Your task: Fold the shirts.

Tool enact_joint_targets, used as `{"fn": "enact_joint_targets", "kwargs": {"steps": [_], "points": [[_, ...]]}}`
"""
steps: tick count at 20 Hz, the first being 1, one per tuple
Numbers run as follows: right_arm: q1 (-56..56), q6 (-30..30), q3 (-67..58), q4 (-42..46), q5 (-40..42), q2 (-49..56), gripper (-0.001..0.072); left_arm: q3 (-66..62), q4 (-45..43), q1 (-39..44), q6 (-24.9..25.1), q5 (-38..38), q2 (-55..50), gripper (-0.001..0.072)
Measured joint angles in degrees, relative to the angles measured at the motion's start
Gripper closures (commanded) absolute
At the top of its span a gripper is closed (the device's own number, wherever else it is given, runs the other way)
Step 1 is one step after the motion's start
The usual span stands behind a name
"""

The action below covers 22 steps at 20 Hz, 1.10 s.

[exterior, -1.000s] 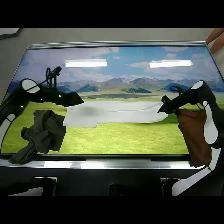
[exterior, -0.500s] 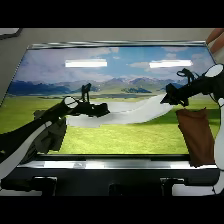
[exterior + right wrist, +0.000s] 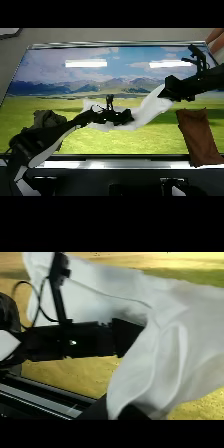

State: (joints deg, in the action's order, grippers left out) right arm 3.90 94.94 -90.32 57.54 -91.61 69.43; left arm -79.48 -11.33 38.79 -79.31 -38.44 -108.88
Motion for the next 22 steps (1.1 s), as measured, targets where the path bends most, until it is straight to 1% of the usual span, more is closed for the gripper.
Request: {"fn": "enact_joint_targets", "kwargs": {"steps": [3, 5, 6, 9, 14, 17, 18, 19, 20, 21, 22], "points": [[-0.3, 0.9, 0.0, 0.0, 1.3, -1.5, 0.0672, -1.3, 8.2, 0.2, 5.7, -0.4, -1.7, 0.0683], [-0.5, 1.2, 0.0, -1.8, 3.1, -1.2, 0.0672, -1.5, 8.8, -1.9, 9.0, -1.1, 0.5, 0.0683], [-0.5, 1.2, 0.0, -3.5, 4.0, -0.5, 0.0672, -1.6, 7.4, -3.6, 10.1, -1.2, 2.5, 0.0683], [-2.2, -0.3, 0.0, -11.2, 7.8, 3.3, 0.0672, -1.8, -2.4, -10.8, 10.6, -1.7, 11.9, 0.0683], [-12.7, -2.4, 0.0, -18.8, 16.1, 13.6, 0.0671, -1.9, -22.7, -25.6, 5.0, -2.2, 31.6, 0.0682], [-19.9, -2.9, 0.0, -21.0, 21.6, 21.3, 0.0670, -1.9, -28.5, -33.0, 3.2, -3.8, 42.3, 0.0682], [-22.3, -3.0, 0.0, -21.4, 23.1, 23.9, 0.0655, -1.9, -29.8, -34.7, 2.8, -4.8, 45.2, 0.0682], [-24.1, -3.0, 0.0, -21.9, 24.7, 26.2, 0.0614, -1.8, -30.6, -36.3, 2.5, -5.9, 48.2, 0.0682], [-25.5, -3.0, 0.0, -22.0, 26.2, 28.3, 0.0495, -1.9, -31.3, -37.4, 2.3, -6.8, 51.0, 0.0682], [-26.7, -2.6, 0.0, -22.6, 27.9, 30.3, 0.0204, -1.9, -32.2, -38.3, 2.2, -7.7, 53.2, 0.0682], [-27.6, -2.3, 0.0, -23.2, 29.4, 31.8, 0.0025, -1.9, -33.5, -38.9, 2.1, -8.8, 55.1, 0.0682]]}}
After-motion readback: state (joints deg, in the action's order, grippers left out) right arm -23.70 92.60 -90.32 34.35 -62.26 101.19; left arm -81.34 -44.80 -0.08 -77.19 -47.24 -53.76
